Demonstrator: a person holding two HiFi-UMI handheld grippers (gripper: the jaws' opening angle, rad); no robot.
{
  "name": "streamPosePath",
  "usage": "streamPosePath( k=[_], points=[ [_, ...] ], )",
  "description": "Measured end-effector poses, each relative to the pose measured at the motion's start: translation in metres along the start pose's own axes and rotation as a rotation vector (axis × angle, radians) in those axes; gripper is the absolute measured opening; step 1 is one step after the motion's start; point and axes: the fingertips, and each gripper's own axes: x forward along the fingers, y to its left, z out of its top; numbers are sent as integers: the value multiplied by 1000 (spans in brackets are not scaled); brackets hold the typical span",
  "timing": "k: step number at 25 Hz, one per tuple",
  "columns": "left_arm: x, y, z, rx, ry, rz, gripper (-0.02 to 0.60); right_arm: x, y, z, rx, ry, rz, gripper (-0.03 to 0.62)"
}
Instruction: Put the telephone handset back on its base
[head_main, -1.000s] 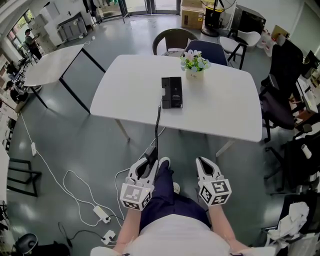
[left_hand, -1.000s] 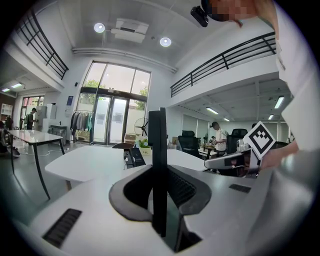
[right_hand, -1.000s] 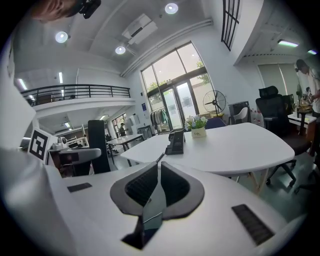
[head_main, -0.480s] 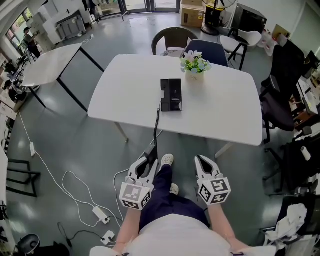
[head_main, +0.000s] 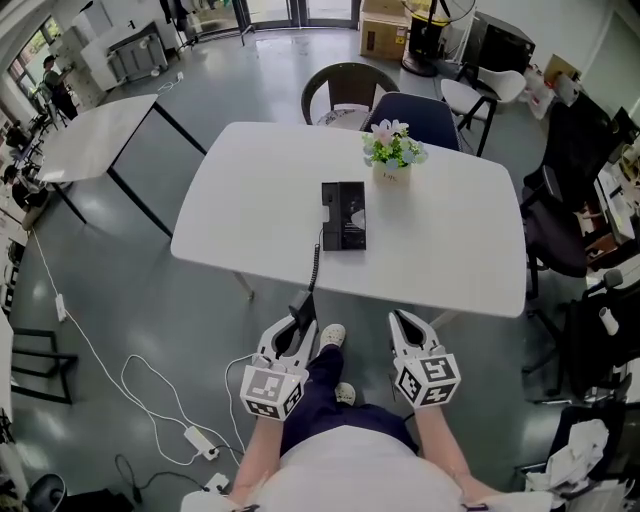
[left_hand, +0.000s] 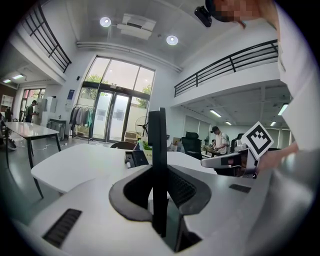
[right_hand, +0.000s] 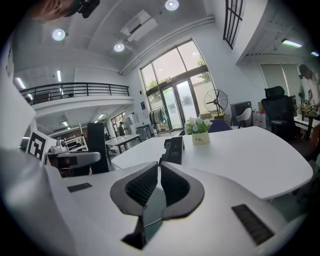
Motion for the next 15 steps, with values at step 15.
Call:
streamPosePath(
  k=[15],
  points=[
    [90,49,28,-14,41,-98,84,81,-34,46,24,2,-62,43]
  ],
)
